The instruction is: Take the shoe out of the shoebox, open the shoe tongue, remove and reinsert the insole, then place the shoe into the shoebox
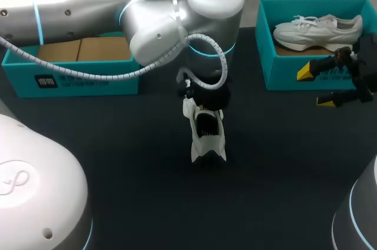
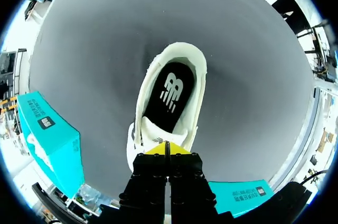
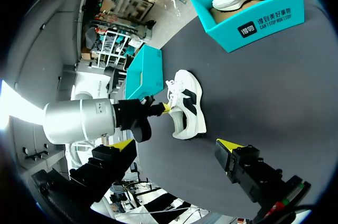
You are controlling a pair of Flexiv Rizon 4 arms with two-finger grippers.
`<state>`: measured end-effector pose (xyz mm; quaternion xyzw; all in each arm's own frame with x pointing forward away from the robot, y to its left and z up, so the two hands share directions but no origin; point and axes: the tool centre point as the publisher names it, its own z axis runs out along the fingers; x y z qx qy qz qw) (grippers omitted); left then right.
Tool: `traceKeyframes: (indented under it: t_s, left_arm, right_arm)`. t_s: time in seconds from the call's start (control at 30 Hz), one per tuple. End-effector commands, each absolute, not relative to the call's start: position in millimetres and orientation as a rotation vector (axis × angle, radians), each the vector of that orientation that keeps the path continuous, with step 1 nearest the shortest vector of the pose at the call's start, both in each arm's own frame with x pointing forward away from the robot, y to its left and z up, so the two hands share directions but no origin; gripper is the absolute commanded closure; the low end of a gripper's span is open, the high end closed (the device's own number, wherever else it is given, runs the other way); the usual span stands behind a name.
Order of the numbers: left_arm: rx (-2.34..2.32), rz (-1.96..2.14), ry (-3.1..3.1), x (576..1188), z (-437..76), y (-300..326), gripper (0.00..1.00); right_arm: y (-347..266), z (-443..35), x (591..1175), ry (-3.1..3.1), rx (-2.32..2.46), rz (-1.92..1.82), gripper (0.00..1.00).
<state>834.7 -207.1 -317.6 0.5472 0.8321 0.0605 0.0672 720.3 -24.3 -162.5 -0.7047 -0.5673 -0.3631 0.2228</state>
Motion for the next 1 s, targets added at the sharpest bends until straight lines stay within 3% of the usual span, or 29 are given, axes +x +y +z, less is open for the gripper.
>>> traceKeyframes:
  t_s: [0.03, 0.6, 0.77, 1.0]
  left_arm:
    - [1.407, 0.177, 2.645, 838.5, -322.1, -207.1, 1.00]
    - [1.259, 0.170, 2.685, 829.9, -317.5, -208.5, 1.00]
    - [0.271, 0.364, 3.066, 797.2, -320.9, -202.5, 1.00]
    - [0.212, 0.494, 3.027, 791.7, -322.5, -205.5, 1.00]
  right_arm:
    - [-24.0, -162.6, 719.1, -1.566, -1.950, -1.002, 0.00]
    - [-24.0, -162.6, 719.1, -1.566, -1.950, -1.002, 0.00]
    - [-24.0, -162.6, 719.1, -1.566, -1.950, -1.002, 0.00]
    - [-24.0, -162.6, 719.1, -1.566, -1.950, -1.002, 0.00]
